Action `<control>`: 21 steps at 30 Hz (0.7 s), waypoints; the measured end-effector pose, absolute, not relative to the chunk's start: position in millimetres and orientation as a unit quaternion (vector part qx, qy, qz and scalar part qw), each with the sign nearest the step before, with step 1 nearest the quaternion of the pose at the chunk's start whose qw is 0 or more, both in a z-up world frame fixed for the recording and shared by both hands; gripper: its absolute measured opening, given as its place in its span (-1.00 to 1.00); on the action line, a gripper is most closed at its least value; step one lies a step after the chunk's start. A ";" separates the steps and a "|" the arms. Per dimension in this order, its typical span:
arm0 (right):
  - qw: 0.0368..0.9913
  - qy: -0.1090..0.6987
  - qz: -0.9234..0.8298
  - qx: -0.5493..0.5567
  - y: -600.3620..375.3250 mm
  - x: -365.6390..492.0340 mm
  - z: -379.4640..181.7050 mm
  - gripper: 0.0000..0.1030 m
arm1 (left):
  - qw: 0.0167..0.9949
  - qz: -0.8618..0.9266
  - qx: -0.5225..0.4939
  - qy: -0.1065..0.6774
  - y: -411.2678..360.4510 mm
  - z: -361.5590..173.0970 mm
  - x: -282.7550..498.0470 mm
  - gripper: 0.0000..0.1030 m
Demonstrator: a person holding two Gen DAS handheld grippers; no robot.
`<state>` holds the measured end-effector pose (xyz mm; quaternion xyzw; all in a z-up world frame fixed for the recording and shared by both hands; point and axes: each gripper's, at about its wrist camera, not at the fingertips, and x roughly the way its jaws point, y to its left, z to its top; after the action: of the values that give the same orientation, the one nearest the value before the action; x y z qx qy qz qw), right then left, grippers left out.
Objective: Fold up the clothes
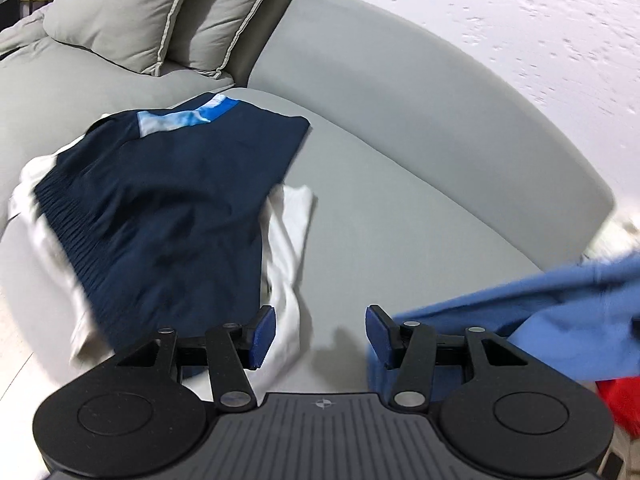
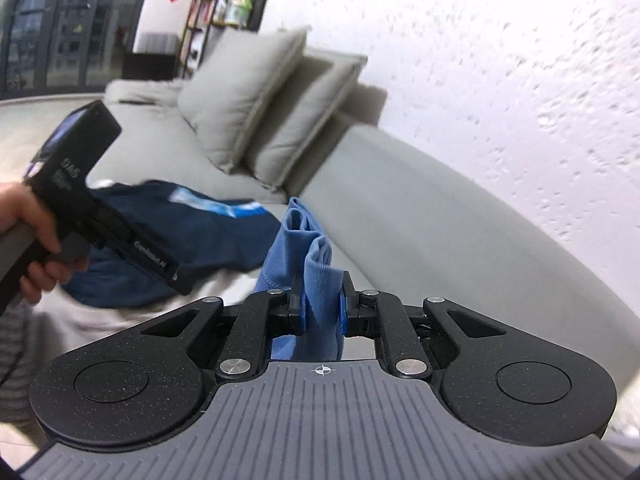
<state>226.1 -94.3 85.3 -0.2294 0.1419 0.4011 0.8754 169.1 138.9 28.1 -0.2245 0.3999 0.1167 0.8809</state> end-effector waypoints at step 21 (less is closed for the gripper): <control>0.875 0.323 0.343 -0.110 -193.8 78.4 28.9 -0.21 | 0.921 -0.035 -0.041 0.387 8.1 -3.3 107.1 -0.95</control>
<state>78.4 -193.8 28.9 -0.1104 0.3233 0.3430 0.8750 107.1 8.1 -3.3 -0.0410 0.3866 -0.0345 0.9207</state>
